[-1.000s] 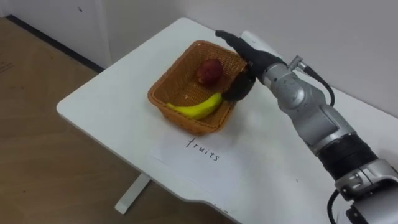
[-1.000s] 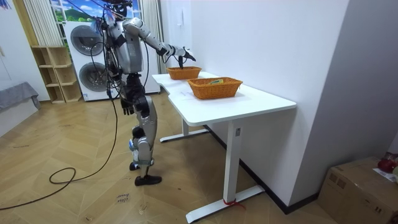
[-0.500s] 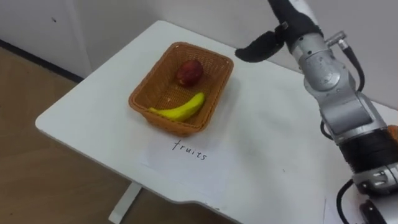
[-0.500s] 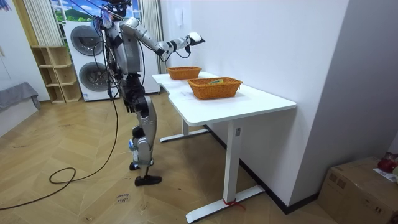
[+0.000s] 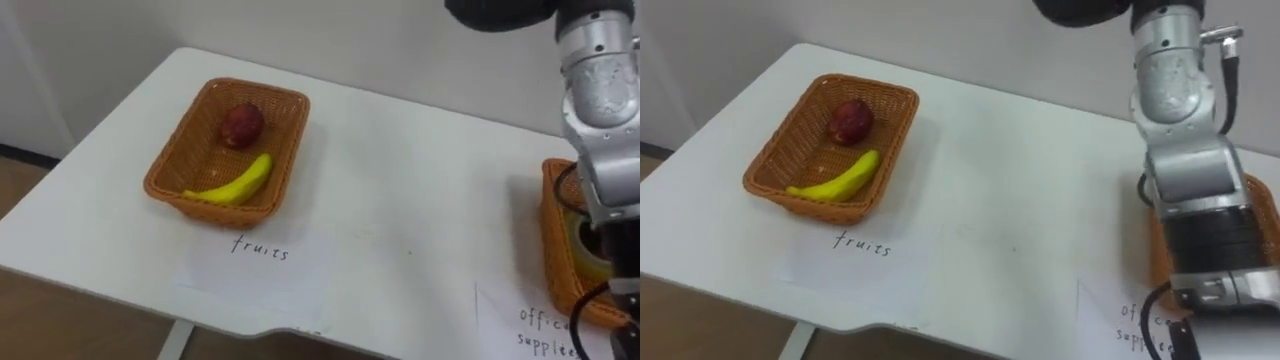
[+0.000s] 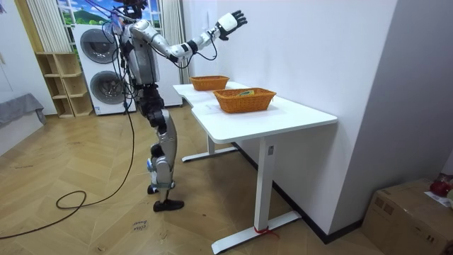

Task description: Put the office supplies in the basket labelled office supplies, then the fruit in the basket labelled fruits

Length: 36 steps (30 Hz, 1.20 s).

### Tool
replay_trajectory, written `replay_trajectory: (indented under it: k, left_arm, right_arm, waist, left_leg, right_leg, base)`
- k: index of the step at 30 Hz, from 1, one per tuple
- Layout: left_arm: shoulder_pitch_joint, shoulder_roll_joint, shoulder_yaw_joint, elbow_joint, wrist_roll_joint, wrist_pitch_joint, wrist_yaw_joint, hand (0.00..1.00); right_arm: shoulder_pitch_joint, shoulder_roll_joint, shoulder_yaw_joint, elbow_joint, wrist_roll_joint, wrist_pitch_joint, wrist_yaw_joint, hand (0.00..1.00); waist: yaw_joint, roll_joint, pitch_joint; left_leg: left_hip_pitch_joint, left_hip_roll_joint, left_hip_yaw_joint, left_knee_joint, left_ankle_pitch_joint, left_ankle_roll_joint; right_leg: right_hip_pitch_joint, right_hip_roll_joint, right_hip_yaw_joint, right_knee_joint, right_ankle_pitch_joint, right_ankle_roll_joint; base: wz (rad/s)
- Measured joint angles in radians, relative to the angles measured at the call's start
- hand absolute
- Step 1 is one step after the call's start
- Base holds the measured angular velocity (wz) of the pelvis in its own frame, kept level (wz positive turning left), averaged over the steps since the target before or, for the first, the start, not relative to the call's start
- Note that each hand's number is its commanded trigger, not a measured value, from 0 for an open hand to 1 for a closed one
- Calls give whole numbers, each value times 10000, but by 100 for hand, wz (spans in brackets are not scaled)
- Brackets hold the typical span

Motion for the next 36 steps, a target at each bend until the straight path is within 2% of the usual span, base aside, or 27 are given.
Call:
replay_trajectory:
  k: [1,6,9,12,14,15,20,22,23,25,27,30,32,34,36]
  left_arm:
    - [0,3,24,74,0,3,0,0]
    - [16,8,17,195,3,-68,-3,0]
    - [50,12,59,134,6,-219,-27,0]
    - [140,32,246,38,-5,-252,-10,0]
    - [155,81,245,2,-9,-314,0,0]
    - [162,108,248,17,-45,-409,6,0]
    - [192,168,496,15,-137,-522,159,0]
    - [243,219,632,14,-216,-558,192,0]
    - [255,262,711,9,-216,-569,212,0]
    - [255,292,740,-13,-216,-577,215,0]
    - [251,291,775,-14,-221,-587,214,0]
    - [246,314,835,-26,-221,-637,224,0]
    - [311,305,834,-18,-224,-653,317,0]
    - [362,308,832,23,-224,-651,401,0]
    - [375,311,843,3,-232,-619,452,0]
  right_arm:
    - [7,-22,-93,-96,47,-13,-69,0]
    - [159,-616,-536,-195,425,-215,-618,0]
    - [521,-853,-995,-404,609,-306,-698,0]
    - [924,-1239,-1414,-813,976,-315,-987,0]
    - [1164,-1369,-1689,-964,1339,-334,-1266,0]
    - [1226,-1446,-1758,-970,1612,-381,-1461,0]
    - [1734,-1749,-2318,-973,2169,-436,-1789,0]
    - [2094,-1755,-2636,-970,2159,-488,-1937,0]
    - [2423,-1764,-2887,-976,2160,-515,-2039,0]
    - [2838,-1767,-3214,-979,2159,-515,-2245,0]
    - [3159,-1767,-3570,-985,2155,-515,-2553,0]
    - [3667,-1768,-4058,-979,2163,-522,-3028,0]
    - [4130,-1767,-4290,-980,2177,-538,-3285,0]
    - [4505,-1768,-4460,-980,2463,-550,-3542,0]
    - [5258,-1705,-4659,-978,3177,-654,-3861,0]
  waist:
    - [-57,7,4]
    - [-409,45,54]
    - [-683,-30,1]
    - [-883,-55,-6]
    - [-960,-75,-22]
    - [-1153,-88,-22]
    - [-1505,-97,-15]
    - [-1621,-72,7]
    - [-1661,-114,-21]
    - [-1759,-128,-23]
    - [-1943,-76,14]
    - [-2006,-49,43]
    - [-2006,-60,36]
    - [-2030,-80,45]
    - [-2040,-101,48]
  left_leg:
    - [2,0,6,1,-1,1]
    - [91,94,224,12,-100,-27]
    - [-22,143,307,37,-150,-46]
    - [-26,203,562,25,-157,-63]
    - [-3,236,707,5,-168,-75]
    - [2,250,775,-6,-171,-80]
    - [259,351,1078,-203,-230,-129]
    - [353,407,1187,-230,-269,-159]
    - [385,443,1285,-222,-303,-182]
    - [390,462,1331,-211,-331,-193]
    - [377,450,1363,-218,-337,-187]
    - [412,467,1516,-229,-370,-191]
    - [495,478,1588,-302,-377,-196]
    - [504,477,1612,-315,-377,-195]
    - [501,481,1615,-337,-380,-196]
  right_leg:
    - [0,0,1,1,1,-1]
    - [-2,97,215,-8,31,-43]
    - [-116,137,249,8,32,-46]
    - [-258,195,421,27,54,-80]
    - [-300,233,547,30,56,-84]
    - [-329,253,605,19,62,-94]
    - [-305,385,945,-6,83,-128]
    - [-261,466,1083,-12,96,-149]
    - [-259,496,1094,-8,97,-150]
    - [-283,517,1096,-6,99,-155]
    - [-326,515,1151,6,99,-155]
    - [-340,558,1280,-19,98,-157]
    - [-329,591,1384,-12,98,-160]
    - [-334,604,1439,-13,97,-160]
    - [-338,617,1456,-22,97,-160]
  base:
    - [-8]
    - [-14]
    - [-6]
    - [-23]
    - [-24]
    - [-16]
    - [-24]
    - [-19]
    - [-18]
    - [-14]
    - [-7]
    - [-13]
    - [-13]
    - [-7]
    - [0]
